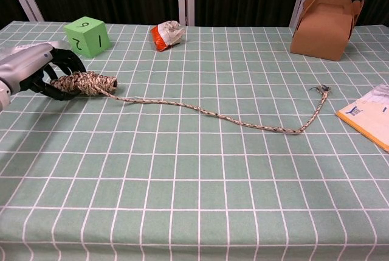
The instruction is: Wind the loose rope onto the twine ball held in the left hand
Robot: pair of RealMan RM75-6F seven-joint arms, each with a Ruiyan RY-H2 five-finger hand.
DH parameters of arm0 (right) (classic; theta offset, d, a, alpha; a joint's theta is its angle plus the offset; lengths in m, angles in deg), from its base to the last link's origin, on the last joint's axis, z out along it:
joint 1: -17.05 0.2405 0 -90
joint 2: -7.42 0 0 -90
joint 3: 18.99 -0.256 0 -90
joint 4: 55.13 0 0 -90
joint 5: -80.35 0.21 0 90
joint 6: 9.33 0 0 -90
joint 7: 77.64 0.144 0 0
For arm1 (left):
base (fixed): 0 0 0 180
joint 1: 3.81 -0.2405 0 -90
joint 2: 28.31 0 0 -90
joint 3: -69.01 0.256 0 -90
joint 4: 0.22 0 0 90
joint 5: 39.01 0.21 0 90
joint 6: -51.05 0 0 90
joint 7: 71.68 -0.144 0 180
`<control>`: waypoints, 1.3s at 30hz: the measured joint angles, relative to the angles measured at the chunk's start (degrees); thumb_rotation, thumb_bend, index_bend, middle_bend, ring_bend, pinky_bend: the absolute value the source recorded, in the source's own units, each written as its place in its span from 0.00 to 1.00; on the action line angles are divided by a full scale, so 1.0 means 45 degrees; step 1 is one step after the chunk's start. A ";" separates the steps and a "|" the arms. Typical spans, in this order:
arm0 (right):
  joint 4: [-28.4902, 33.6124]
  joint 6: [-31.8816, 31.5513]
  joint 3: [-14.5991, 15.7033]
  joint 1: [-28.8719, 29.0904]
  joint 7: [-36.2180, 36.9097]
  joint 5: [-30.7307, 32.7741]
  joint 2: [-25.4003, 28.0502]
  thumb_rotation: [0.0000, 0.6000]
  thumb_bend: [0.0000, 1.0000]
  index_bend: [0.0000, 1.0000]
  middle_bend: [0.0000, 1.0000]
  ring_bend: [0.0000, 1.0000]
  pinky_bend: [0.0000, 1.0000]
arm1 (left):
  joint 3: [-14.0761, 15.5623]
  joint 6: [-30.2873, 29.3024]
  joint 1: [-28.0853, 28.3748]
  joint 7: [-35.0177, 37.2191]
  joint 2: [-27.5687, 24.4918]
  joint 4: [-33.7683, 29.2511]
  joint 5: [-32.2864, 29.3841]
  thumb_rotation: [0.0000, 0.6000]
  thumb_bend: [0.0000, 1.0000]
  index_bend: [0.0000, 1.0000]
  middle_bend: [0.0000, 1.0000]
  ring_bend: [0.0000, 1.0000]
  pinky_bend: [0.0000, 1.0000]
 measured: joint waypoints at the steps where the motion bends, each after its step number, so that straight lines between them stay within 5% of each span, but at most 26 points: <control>1: -0.0039 0.0031 0.0018 0.0002 -0.0023 0.0020 -0.0020 1.00 0.46 0.00 0.00 0.00 0.00 | 0.0017 -0.0043 0.0014 0.0125 0.0037 0.0109 0.0073 1.00 0.39 0.45 0.46 0.37 0.47; 17: -0.0346 0.1551 0.0788 0.0066 -0.0977 0.0093 0.0456 1.00 0.45 0.06 0.00 0.00 0.00 | 0.0422 -0.1253 -0.0010 0.2416 0.0150 0.0676 0.1424 1.00 0.43 0.64 0.63 0.53 0.63; 23: -0.1104 0.2253 0.1399 0.0263 -0.3726 -0.0097 0.0614 1.00 0.45 0.22 0.00 0.00 0.00 | 0.0659 -0.2068 -0.0125 0.2896 -0.0075 0.0442 0.2050 1.00 0.43 0.68 0.66 0.56 0.66; 30: -0.2348 0.4617 0.2189 0.0728 -0.7476 0.0387 0.0578 1.00 0.46 0.21 0.00 0.00 0.00 | 0.0822 -0.2630 -0.0205 0.2647 -0.0633 -0.0540 0.2495 1.00 0.43 0.69 0.67 0.57 0.67; 39: -0.4114 0.7064 0.3075 0.1945 -0.8702 0.0287 0.0162 1.00 0.47 0.23 0.00 0.00 0.00 | 0.1031 -0.2997 -0.0223 0.1597 -0.1161 -0.1747 0.2916 1.00 0.43 0.69 0.67 0.58 0.67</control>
